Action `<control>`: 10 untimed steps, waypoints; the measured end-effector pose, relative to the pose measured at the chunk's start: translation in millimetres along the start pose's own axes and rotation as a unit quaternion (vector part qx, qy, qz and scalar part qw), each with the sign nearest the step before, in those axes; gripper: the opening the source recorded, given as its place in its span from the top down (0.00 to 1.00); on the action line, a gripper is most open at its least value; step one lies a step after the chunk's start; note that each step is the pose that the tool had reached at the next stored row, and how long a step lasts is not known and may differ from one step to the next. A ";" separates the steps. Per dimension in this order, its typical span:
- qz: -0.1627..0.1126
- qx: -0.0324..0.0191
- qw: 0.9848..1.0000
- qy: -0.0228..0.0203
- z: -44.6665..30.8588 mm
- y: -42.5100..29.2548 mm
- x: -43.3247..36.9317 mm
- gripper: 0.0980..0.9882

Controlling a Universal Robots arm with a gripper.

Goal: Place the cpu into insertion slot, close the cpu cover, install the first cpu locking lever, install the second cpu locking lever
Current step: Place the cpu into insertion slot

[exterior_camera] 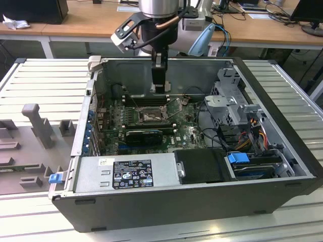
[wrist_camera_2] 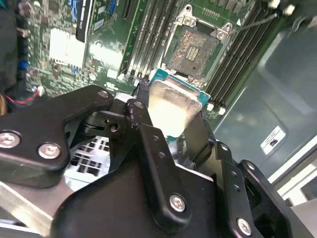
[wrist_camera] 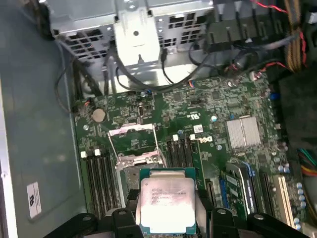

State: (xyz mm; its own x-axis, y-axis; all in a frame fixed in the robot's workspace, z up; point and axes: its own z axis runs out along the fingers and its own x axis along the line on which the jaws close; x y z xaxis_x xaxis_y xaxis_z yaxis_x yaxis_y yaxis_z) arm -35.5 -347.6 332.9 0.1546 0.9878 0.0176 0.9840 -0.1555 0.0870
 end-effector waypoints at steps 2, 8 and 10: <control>-0.042 0.001 0.999 0.004 1.9 -0.1 0.0 0.52; -0.076 0.001 0.997 0.007 14.2 -2.1 2.2 0.52; -0.087 0.002 0.996 0.008 22.2 -3.8 4.2 0.52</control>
State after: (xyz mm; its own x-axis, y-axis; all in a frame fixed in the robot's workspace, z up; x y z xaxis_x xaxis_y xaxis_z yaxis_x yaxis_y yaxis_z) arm -36.6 -342.8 310.5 -0.0206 0.9996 0.0175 0.9960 0.0191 0.0870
